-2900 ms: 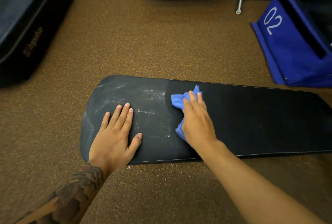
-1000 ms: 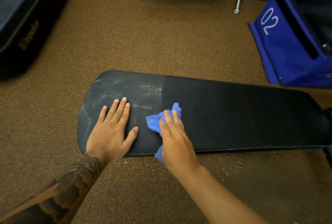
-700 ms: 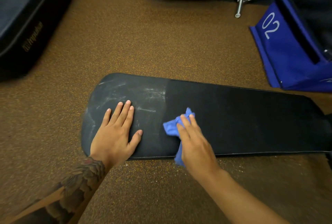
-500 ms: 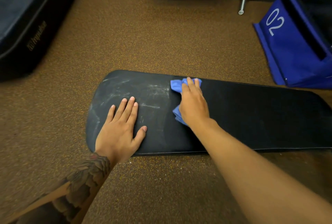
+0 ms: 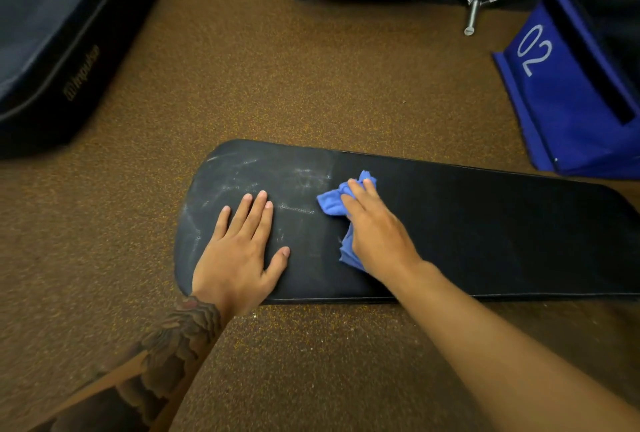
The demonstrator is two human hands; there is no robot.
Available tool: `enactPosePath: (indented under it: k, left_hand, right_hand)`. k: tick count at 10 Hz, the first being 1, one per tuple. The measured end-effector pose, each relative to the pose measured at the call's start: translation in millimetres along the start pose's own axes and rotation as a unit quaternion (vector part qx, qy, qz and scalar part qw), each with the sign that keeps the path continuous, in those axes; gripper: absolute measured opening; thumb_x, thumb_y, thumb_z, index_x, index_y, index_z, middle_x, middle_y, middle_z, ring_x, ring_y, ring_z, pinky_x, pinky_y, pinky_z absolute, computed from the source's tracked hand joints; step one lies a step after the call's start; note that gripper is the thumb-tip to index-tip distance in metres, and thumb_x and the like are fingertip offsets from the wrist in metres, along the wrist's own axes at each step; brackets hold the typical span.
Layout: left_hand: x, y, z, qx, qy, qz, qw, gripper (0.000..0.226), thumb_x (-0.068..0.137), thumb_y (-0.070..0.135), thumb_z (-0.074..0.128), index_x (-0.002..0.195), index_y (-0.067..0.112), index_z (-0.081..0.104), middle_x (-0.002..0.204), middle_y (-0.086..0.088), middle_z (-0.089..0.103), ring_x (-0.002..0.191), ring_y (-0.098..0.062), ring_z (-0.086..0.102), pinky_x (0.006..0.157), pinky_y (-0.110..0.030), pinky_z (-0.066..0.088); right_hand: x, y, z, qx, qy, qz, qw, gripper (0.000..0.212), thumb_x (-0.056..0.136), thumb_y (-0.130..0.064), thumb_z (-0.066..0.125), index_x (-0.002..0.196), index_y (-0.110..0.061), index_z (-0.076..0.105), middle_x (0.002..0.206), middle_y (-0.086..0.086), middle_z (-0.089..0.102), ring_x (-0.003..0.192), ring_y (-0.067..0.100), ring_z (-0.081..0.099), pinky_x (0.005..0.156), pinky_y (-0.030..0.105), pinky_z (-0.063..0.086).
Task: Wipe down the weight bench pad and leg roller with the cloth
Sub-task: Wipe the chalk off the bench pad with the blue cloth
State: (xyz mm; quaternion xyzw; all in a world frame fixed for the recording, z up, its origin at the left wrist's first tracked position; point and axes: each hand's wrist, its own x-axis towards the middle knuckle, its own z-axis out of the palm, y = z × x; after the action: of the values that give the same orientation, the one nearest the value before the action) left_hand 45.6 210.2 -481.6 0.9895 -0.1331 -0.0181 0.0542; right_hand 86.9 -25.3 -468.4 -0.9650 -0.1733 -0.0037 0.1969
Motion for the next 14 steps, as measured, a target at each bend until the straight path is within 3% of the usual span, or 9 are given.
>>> enactPosePath:
  k: [2,4,5,6,7,8,11,13,14]
  left_hand:
    - [0.2,0.7,-0.4,-0.001,0.005,-0.001,1.000,0.076,0.097,0.059,0.020,0.156,0.011,0.017,0.165,-0.005,0.010,0.152,-0.021,0.002,0.122,-0.048,0.008]
    - [0.2,1.9,0.1,-0.001,0.005,0.000,1.000,0.076,0.097,0.058,0.020,0.156,0.010,0.018,0.165,-0.006,0.011,0.152,-0.022,0.004,0.122,-0.048,0.008]
    - [0.1,1.4,-0.3,0.001,0.005,-0.002,1.000,0.076,0.097,0.058,0.020,0.156,0.010,0.018,0.165,-0.006,0.011,0.152,-0.022,0.004,0.122,-0.048,0.008]
    - [0.9,1.7,-0.6,0.003,0.000,-0.003,1.000,0.077,0.096,0.058,0.020,0.156,0.009,0.019,0.165,-0.006,0.011,0.152,-0.022,0.004,0.122,-0.048,0.008]
    - [0.5,1.2,-0.5,0.001,0.001,-0.004,1.000,0.077,0.096,0.058,0.020,0.156,0.010,0.018,0.165,-0.006,0.011,0.152,-0.021,0.003,0.122,-0.047,0.007]
    - [-0.2,1.2,-1.0,0.000,0.001,-0.002,1.000,0.076,0.097,0.059,0.018,0.156,0.011,0.015,0.165,-0.004,0.008,0.152,-0.020,0.000,0.122,-0.047,0.006]
    - [-0.2,1.1,0.4,0.000,0.009,-0.003,1.000,0.078,0.096,0.059,0.016,0.156,0.011,0.014,0.165,-0.005,0.007,0.152,-0.021,0.001,0.123,-0.046,0.004]
    - [1.0,0.6,2.4,-0.005,0.012,-0.001,1.000,0.079,0.095,0.058,0.018,0.156,0.008,0.018,0.165,-0.007,0.011,0.152,-0.022,0.004,0.122,-0.046,0.005]
    - [0.9,0.7,1.7,-0.012,0.010,0.002,1.000,0.078,0.096,0.058,0.018,0.156,0.009,0.017,0.165,-0.006,0.010,0.152,-0.022,0.003,0.122,-0.046,0.004]
  right_hand:
    - [71.1,15.2,1.3,-0.048,0.027,0.117,0.992,0.033,0.087,0.005,0.046,0.119,0.000,0.051,0.143,0.010,0.038,0.135,0.030,0.027,0.095,0.040,0.041]
    - [100.8,3.6,2.1,-0.034,0.062,0.135,0.988,0.021,0.090,0.002,0.044,0.107,0.000,0.056,0.123,0.009,0.049,0.115,0.028,0.039,0.079,0.035,0.041]
    - [83.5,-3.2,7.8,0.003,0.067,0.095,0.993,0.023,0.090,0.001,0.044,0.109,0.001,0.056,0.131,0.011,0.046,0.123,0.030,0.038,0.088,0.041,0.044]
    - [25.8,-21.4,20.6,0.033,0.047,0.009,0.998,0.033,0.085,0.008,0.046,0.116,0.001,0.056,0.140,0.013,0.044,0.137,0.032,0.030,0.107,0.037,0.034]
    - [-18.3,-29.6,23.4,0.033,0.039,0.004,0.999,0.046,0.082,0.013,0.049,0.126,0.000,0.053,0.146,0.011,0.040,0.141,0.029,0.024,0.107,0.035,0.033]
    - [-38.4,-17.1,14.9,0.046,0.067,0.060,0.995,0.052,0.078,0.017,0.054,0.126,-0.001,0.054,0.145,0.012,0.042,0.139,0.032,0.027,0.100,0.042,0.041]
    - [45.1,-14.5,14.8,0.016,0.071,0.159,0.985,0.034,0.093,0.000,0.043,0.126,-0.003,0.049,0.148,0.011,0.033,0.141,0.031,0.015,0.101,0.044,0.039]
    - [-9.9,-60.8,32.9,0.046,0.069,0.092,0.992,0.040,0.090,0.003,0.045,0.129,-0.004,0.048,0.150,0.011,0.032,0.143,0.029,0.013,0.111,0.042,0.030]
    - [-59.3,-73.0,35.3,0.033,0.075,0.057,0.995,0.055,0.080,0.015,0.051,0.133,-0.001,0.047,0.149,0.012,0.035,0.143,0.031,0.017,0.109,0.042,0.034]
